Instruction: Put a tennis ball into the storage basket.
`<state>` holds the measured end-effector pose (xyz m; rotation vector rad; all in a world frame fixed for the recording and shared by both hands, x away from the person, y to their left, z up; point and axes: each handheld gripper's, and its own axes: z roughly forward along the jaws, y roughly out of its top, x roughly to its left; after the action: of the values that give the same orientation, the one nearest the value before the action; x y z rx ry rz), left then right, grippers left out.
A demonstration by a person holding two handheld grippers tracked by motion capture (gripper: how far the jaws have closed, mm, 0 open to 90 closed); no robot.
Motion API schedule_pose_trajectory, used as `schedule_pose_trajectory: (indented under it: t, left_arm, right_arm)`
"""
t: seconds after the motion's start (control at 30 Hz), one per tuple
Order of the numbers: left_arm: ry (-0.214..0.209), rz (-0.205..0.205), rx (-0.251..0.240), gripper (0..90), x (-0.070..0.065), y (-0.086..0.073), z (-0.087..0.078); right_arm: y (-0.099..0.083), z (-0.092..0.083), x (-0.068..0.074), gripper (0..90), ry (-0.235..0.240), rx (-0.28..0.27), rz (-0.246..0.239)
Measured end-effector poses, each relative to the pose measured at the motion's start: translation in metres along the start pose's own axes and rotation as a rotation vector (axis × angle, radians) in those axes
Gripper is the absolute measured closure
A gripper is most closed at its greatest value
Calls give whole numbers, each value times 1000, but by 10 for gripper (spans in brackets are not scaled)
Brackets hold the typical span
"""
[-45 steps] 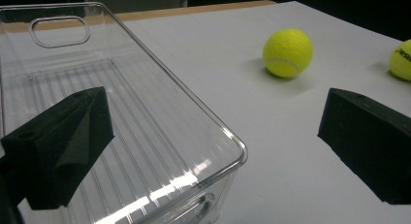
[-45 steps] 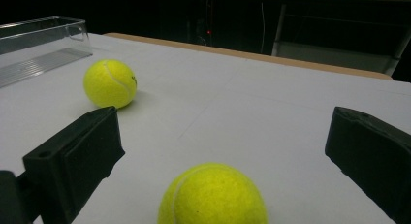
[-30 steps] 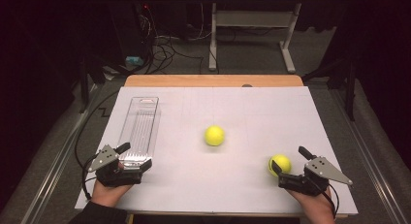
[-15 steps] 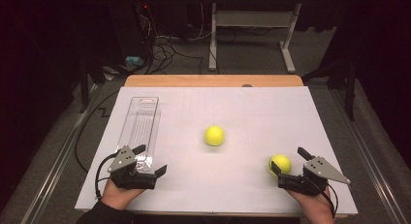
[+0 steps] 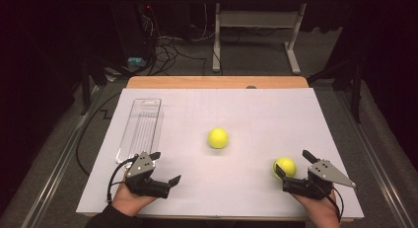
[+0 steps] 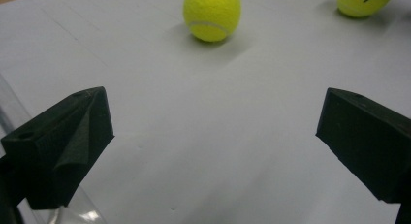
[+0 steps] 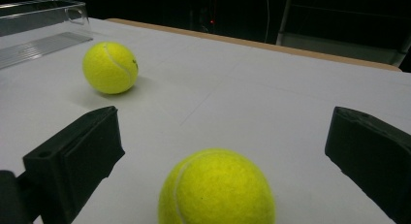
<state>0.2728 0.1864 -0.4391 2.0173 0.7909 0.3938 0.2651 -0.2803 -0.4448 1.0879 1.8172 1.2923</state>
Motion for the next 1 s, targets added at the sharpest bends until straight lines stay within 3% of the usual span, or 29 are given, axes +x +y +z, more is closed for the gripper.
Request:
schedule_pose_trajectory:
  t: [0.27,0.43,0.6,0.8,0.87,1.0]
  left_arm:
    - [-28,63,87,6,-17,1,17]
    - [-30,93,172,6,-23,1,27]
    - [-34,75,273,6,-21,2,34]
    - [-54,17,369,6,-20,23,40]
    - [-49,10,390,6,-20,30,45]
    - [-55,-5,386,6,-18,43,55]
  right_arm:
    - [-1,1,0,0,0,7,-9]
    - [-1,1,0,0,1,11,-17]
    - [-1,4,-3,0,8,24,-25]
    - [-4,2,-4,0,21,32,-31]
    - [-5,1,-6,0,21,33,-29]
    - [-6,-1,-8,0,21,28,-16]
